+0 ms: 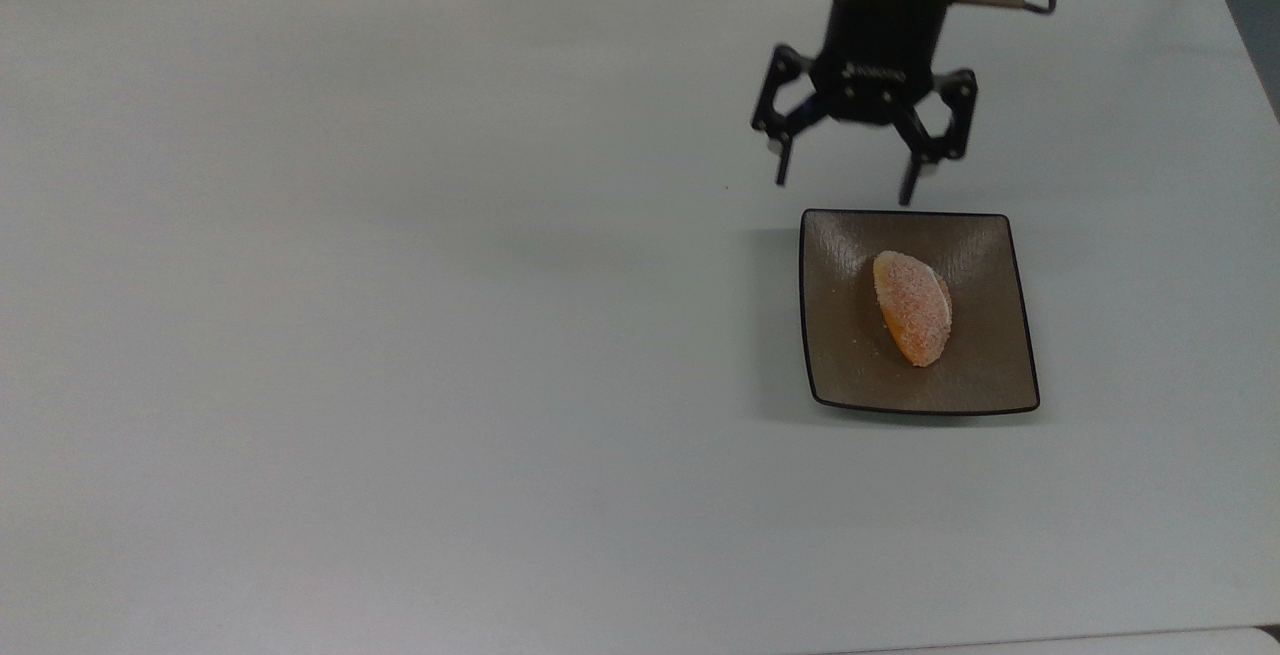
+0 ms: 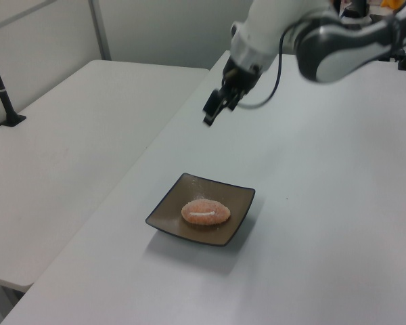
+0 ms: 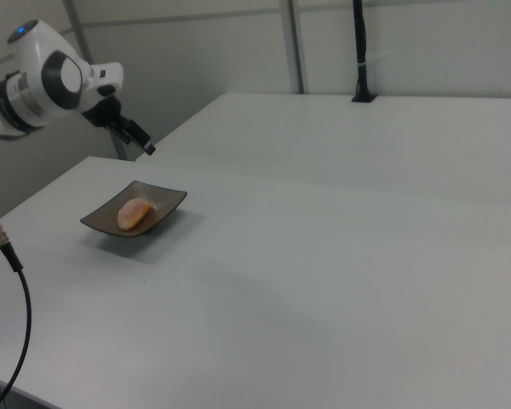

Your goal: Bread is placed on a ceramic plate

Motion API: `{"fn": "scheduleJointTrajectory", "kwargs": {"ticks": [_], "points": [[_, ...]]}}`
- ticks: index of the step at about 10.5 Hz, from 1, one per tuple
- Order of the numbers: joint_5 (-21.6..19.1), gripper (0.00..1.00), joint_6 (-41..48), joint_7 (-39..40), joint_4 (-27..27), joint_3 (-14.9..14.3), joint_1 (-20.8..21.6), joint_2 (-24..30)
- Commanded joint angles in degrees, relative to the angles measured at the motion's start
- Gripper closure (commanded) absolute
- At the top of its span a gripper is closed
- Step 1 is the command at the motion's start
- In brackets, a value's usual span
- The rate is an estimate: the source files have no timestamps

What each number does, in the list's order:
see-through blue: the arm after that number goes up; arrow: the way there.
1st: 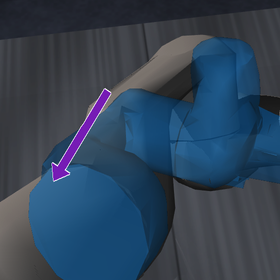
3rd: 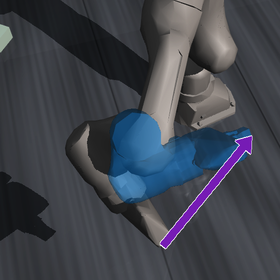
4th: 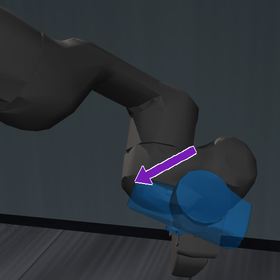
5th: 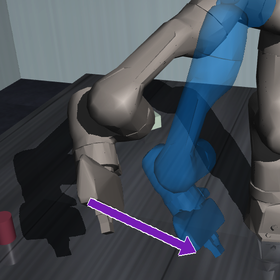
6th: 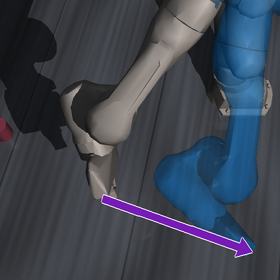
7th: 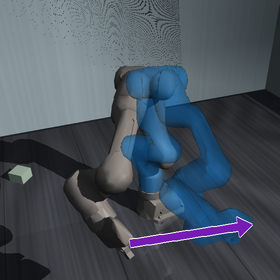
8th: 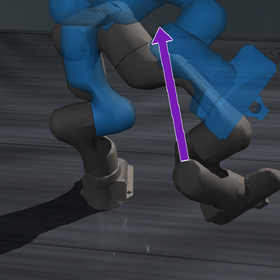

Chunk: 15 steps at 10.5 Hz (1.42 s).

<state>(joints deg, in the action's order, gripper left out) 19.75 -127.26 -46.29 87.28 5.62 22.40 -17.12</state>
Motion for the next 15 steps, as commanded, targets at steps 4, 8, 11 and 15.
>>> {"fn": "scheduleJointTrajectory", "kwargs": {"ticks": [4,8,11,15], "points": [[-12.53,0.0,24.31,3.47,3.07,-0.08,-6.12,14.02],[-18.69,0.0,31.18,14.88,6.58,-1.74,-10.87,20.18],[-20.54,0.0,32.95,28.4,8.51,-4.9,-10.88,22.03],[-20.54,0.0,31.03,46.86,9.4,-8.78,-10.09,21.96]]}}
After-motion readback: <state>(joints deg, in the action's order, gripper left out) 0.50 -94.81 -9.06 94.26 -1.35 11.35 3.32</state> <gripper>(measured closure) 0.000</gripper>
